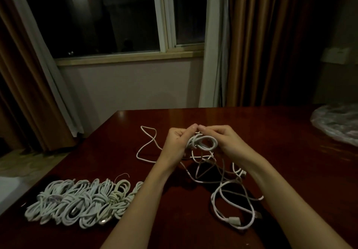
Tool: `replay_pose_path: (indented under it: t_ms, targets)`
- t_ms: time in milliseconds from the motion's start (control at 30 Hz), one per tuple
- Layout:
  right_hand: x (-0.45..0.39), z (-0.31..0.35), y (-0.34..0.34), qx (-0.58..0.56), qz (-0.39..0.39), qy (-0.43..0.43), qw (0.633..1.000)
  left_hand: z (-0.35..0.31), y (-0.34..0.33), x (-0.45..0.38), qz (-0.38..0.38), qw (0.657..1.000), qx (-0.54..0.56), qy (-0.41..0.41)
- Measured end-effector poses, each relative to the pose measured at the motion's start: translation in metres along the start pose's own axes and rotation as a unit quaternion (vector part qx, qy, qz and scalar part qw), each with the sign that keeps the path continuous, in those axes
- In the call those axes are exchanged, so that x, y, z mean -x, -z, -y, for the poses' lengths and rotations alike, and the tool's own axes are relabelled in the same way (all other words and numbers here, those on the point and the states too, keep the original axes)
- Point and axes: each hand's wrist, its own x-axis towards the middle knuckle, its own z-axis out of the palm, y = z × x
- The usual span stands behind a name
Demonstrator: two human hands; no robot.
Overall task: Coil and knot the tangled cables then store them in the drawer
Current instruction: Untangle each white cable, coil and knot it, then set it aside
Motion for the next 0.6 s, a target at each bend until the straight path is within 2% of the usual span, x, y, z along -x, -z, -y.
replay_pose_path:
  t_ms: [133, 233, 367, 467, 600]
  targets:
    - [-0.001, -0.004, -0.012, -0.015, -0.023, -0.016, 0.999, 0.001, 0.001, -0.001, -0.028, 0.998, 0.045, 0.034]
    - [-0.001, -0.008, -0.023, -0.009, -0.017, -0.031, 0.999, 0.0, -0.001, -0.004, -0.08, 0.989, 0.107, 0.057]
    - [0.0, -0.007, -0.034, 0.152, -0.038, 0.027, 0.987, -0.002, 0.001, -0.007, -0.176, 0.968, 0.148, 0.099]
    - [0.002, -0.006, -0.036, 0.306, -0.033, 0.039, 0.951, 0.004, 0.006, -0.008, -0.234, 0.967, 0.05, 0.089]
    - [0.01, -0.003, -0.046, 0.487, 0.032, 0.017, 0.873, 0.01, 0.01, -0.007, -0.248, 0.955, -0.161, -0.015]
